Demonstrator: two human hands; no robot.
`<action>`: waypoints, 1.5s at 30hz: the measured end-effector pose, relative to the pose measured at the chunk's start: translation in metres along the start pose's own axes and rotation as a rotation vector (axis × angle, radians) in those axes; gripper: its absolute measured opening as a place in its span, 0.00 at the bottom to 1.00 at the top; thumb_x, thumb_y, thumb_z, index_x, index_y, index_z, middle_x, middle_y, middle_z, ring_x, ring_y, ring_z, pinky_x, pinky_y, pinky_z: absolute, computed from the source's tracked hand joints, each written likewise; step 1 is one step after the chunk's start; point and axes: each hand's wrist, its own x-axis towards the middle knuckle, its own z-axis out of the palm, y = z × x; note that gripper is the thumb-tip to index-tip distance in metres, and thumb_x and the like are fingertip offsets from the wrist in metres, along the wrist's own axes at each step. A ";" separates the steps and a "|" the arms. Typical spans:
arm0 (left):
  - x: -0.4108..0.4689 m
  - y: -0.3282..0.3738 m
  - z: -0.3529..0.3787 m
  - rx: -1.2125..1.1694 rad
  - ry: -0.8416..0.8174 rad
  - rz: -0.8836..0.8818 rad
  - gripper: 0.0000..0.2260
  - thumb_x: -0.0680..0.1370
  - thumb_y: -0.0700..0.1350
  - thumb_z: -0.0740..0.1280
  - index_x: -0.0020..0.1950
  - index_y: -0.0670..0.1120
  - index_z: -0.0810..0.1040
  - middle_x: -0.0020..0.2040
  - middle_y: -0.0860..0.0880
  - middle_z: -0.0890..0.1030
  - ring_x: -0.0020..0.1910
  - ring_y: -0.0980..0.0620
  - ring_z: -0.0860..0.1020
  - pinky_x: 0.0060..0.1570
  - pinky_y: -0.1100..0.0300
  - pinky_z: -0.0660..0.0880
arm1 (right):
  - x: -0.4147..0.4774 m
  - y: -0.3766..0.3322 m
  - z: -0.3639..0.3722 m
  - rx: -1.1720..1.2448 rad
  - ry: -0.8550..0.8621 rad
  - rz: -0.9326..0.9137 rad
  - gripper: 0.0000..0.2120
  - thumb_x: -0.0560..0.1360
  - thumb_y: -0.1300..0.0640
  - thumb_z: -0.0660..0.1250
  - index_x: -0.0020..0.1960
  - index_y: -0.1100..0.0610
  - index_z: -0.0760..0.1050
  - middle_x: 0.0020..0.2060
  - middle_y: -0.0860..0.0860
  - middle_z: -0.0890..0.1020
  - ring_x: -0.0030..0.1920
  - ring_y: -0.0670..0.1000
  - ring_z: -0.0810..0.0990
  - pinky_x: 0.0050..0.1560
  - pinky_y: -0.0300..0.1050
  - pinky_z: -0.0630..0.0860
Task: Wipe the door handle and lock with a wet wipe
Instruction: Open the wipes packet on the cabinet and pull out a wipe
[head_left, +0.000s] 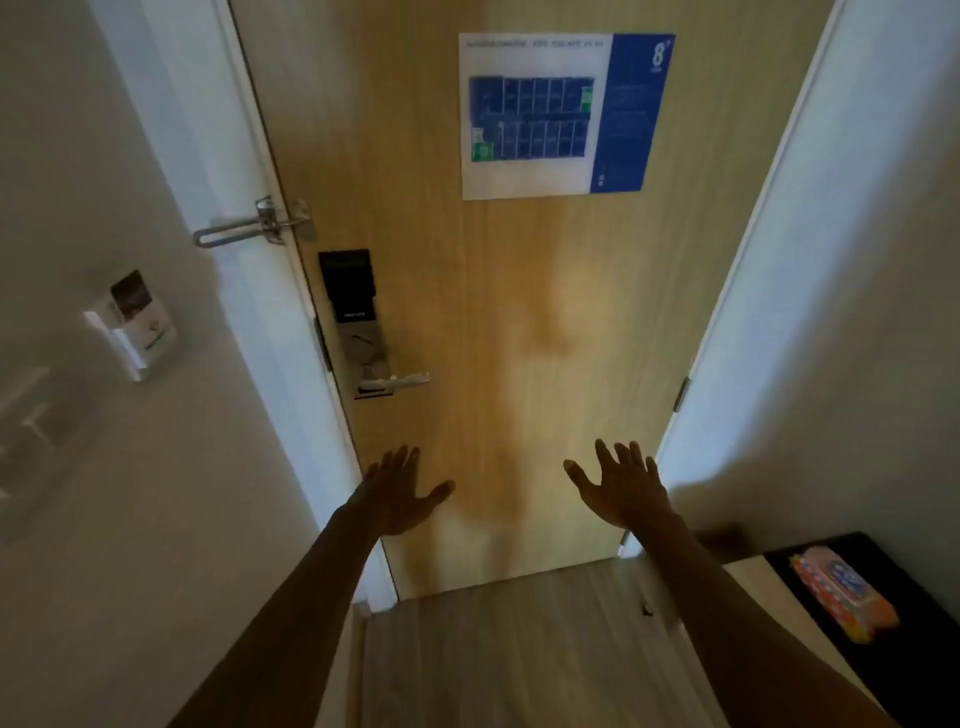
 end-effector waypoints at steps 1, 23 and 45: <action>0.010 0.013 0.002 0.005 -0.005 0.023 0.41 0.77 0.70 0.48 0.81 0.46 0.43 0.82 0.44 0.44 0.81 0.43 0.44 0.78 0.45 0.45 | 0.005 0.011 -0.003 0.005 -0.002 0.024 0.43 0.72 0.26 0.41 0.77 0.53 0.50 0.77 0.59 0.56 0.77 0.59 0.47 0.75 0.60 0.46; 0.223 0.373 0.101 0.209 -0.225 0.449 0.40 0.76 0.71 0.48 0.80 0.52 0.36 0.81 0.48 0.37 0.80 0.43 0.39 0.77 0.45 0.39 | 0.035 0.334 -0.011 -0.055 0.099 0.505 0.38 0.76 0.32 0.51 0.76 0.56 0.56 0.72 0.62 0.64 0.72 0.63 0.60 0.72 0.64 0.54; 0.439 0.618 0.369 0.371 -0.565 0.970 0.40 0.79 0.65 0.56 0.81 0.47 0.41 0.82 0.46 0.42 0.81 0.43 0.44 0.79 0.48 0.46 | 0.095 0.560 0.145 0.145 0.034 1.018 0.34 0.80 0.40 0.51 0.78 0.56 0.47 0.77 0.57 0.52 0.77 0.60 0.47 0.76 0.58 0.48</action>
